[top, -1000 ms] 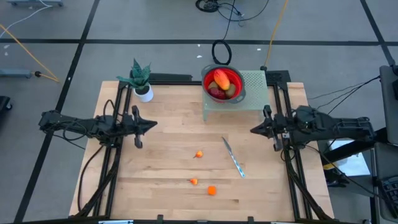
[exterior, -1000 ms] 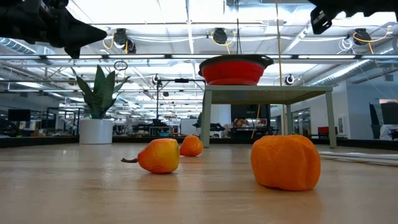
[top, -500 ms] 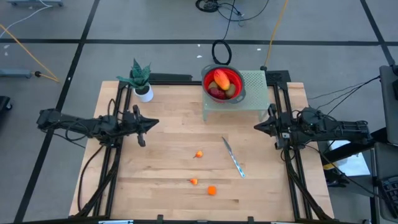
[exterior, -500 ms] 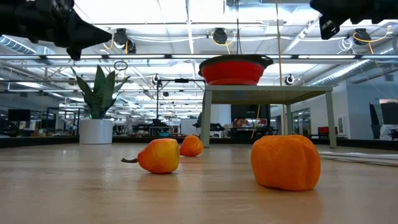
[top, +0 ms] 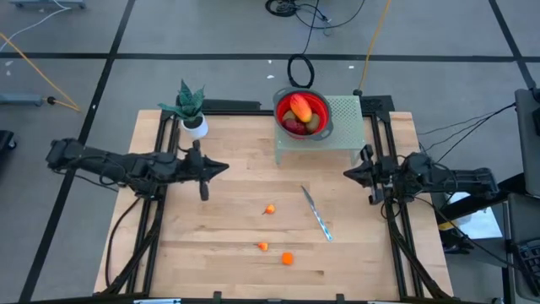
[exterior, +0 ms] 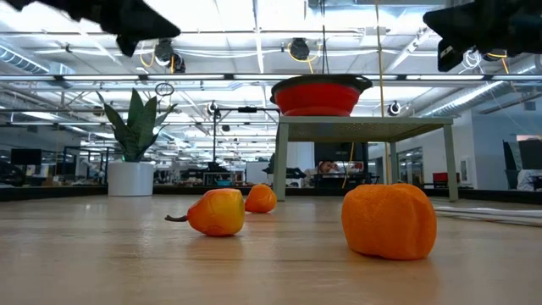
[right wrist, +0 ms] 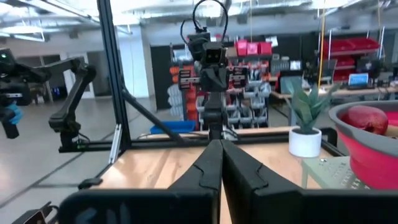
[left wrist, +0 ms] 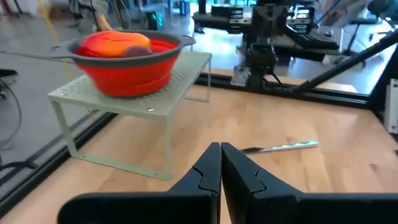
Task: Pick & Place Fruit
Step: Put the yellow orange peach into the red basket on the shelf
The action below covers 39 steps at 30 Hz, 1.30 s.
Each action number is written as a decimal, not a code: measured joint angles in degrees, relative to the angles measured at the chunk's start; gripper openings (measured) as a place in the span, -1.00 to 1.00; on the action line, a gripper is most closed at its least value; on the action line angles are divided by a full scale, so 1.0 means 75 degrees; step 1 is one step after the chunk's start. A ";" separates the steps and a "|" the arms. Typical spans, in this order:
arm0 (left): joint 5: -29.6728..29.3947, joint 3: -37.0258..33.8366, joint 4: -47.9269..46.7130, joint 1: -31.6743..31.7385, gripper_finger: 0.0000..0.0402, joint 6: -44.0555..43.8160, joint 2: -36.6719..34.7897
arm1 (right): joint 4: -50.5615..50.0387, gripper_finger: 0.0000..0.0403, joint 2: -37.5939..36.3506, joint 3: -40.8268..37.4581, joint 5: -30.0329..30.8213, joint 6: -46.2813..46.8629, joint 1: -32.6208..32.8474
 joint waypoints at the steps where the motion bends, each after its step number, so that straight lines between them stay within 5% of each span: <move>1: 0.0078 0.0264 -0.0188 0.0000 -0.95 -0.0093 0.0183 | 0.0162 -1.00 -0.0067 -0.0136 -0.0002 0.0000 0.0000; 23: 0.1348 0.5427 -0.3984 -0.0006 -0.95 -0.1924 0.4875 | 0.0112 -1.00 -0.0882 -0.0933 -0.0058 -0.0055 0.0000; 39: 0.1780 0.7239 -0.4269 -0.0446 -0.95 -0.3933 0.6842 | 0.0059 -1.00 -0.0882 -0.0933 -0.0064 -0.0405 0.0000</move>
